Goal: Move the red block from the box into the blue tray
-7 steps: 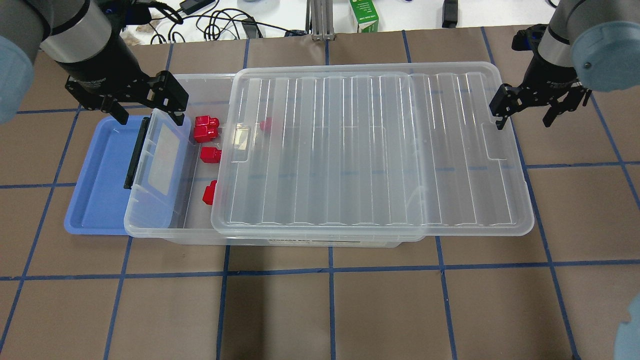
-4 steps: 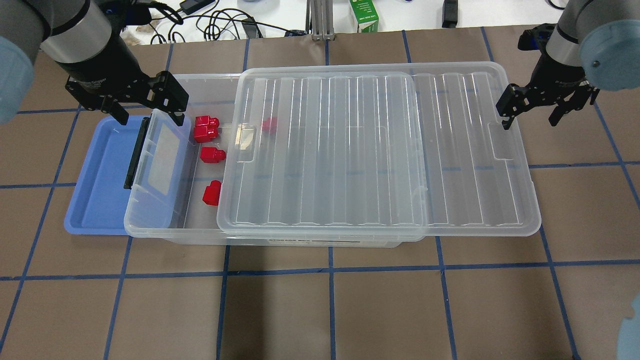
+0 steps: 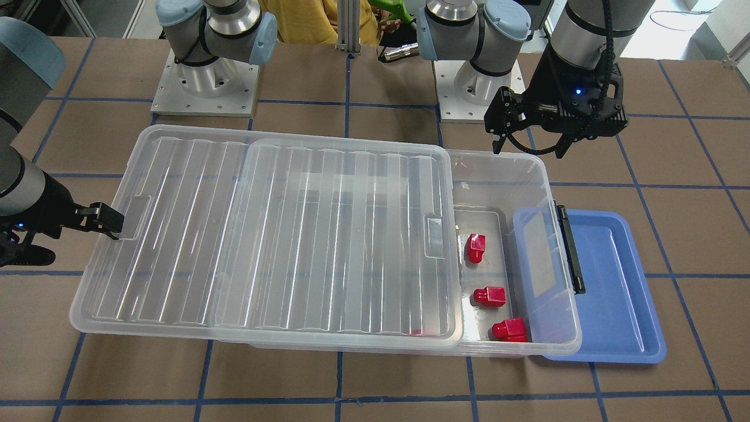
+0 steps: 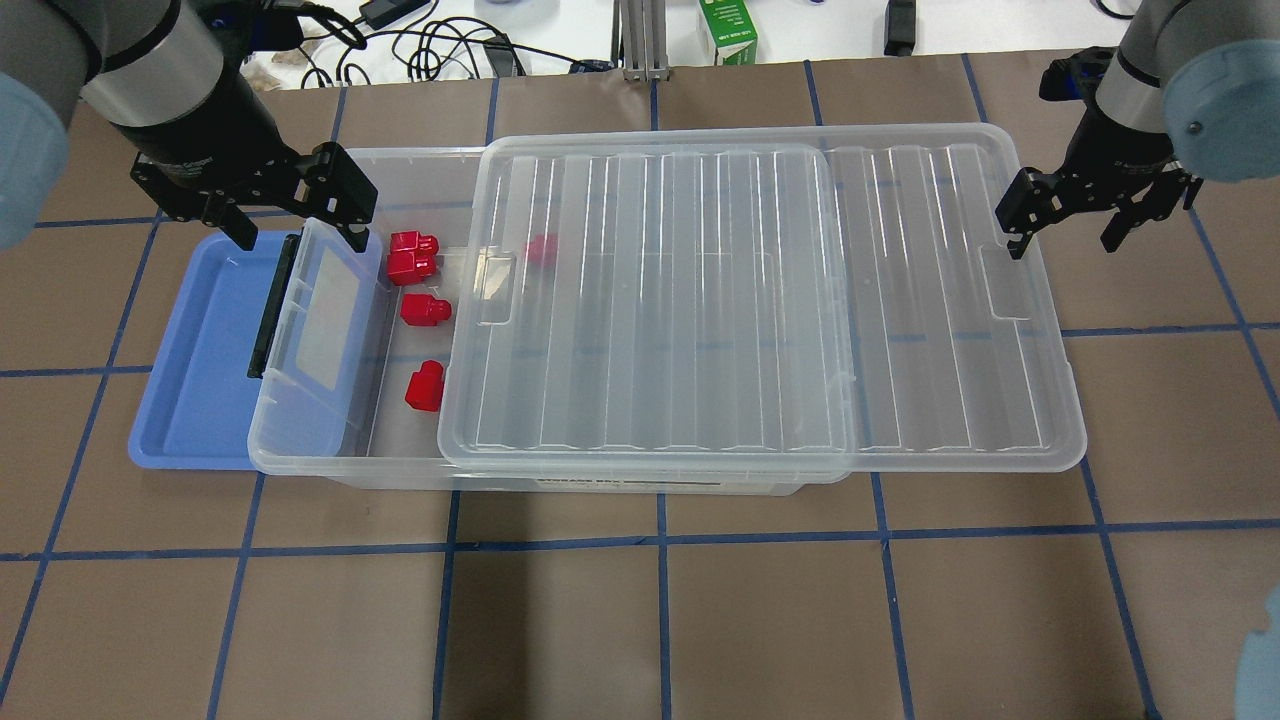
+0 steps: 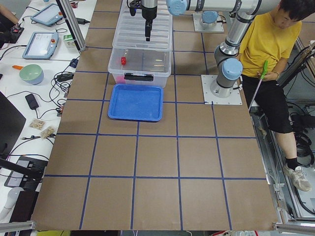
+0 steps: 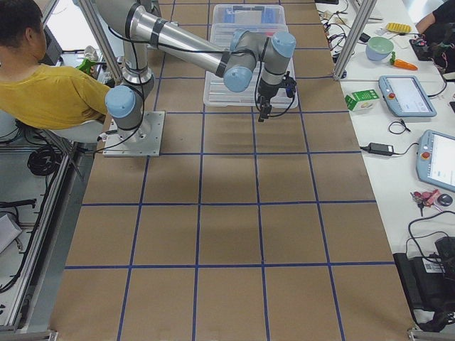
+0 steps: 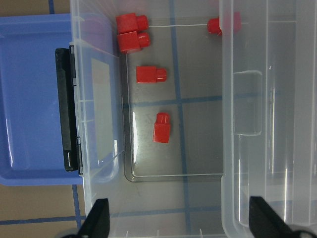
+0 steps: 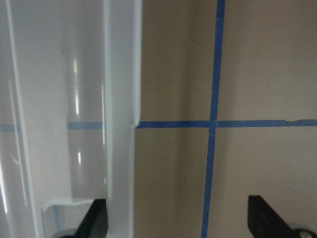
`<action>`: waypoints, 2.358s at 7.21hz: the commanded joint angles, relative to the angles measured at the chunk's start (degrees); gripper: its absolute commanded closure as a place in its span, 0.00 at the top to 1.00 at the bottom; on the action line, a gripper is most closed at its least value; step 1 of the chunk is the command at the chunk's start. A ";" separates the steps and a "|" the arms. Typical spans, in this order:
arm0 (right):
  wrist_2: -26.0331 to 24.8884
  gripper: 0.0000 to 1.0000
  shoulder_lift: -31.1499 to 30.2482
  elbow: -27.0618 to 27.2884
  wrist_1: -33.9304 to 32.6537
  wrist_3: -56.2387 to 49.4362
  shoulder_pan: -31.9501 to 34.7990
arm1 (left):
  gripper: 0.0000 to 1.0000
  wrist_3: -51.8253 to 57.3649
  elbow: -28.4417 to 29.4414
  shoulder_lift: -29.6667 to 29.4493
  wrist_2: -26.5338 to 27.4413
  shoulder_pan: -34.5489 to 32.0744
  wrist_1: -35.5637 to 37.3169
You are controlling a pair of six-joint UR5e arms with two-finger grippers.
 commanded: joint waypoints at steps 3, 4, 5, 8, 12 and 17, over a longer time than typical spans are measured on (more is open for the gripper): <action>-0.02 1.00 -0.08 0.05 0.02 -1.75 -0.46 | 1.00 0.02 -0.39 0.00 0.09 -0.09 0.00; -0.11 1.00 -0.52 -0.39 0.37 -1.57 -0.37 | 1.00 0.02 -0.39 0.00 0.09 -0.09 0.00; 0.15 1.00 -2.44 -0.57 0.81 -1.48 -0.20 | 1.00 0.28 -0.57 -0.09 0.26 -0.09 -0.09; 1.12 1.00 -12.18 -0.48 6.41 -0.87 0.33 | 1.00 4.03 -4.60 -2.72 -0.17 0.26 1.49; 1.21 1.00 -13.73 0.22 10.31 11.57 7.34 | 1.00 5.13 -14.86 -6.93 -0.79 2.62 17.15; 1.29 1.00 -15.64 1.72 10.30 11.35 8.50 | 1.00 -1.39 -23.42 -11.94 -0.97 2.37 29.26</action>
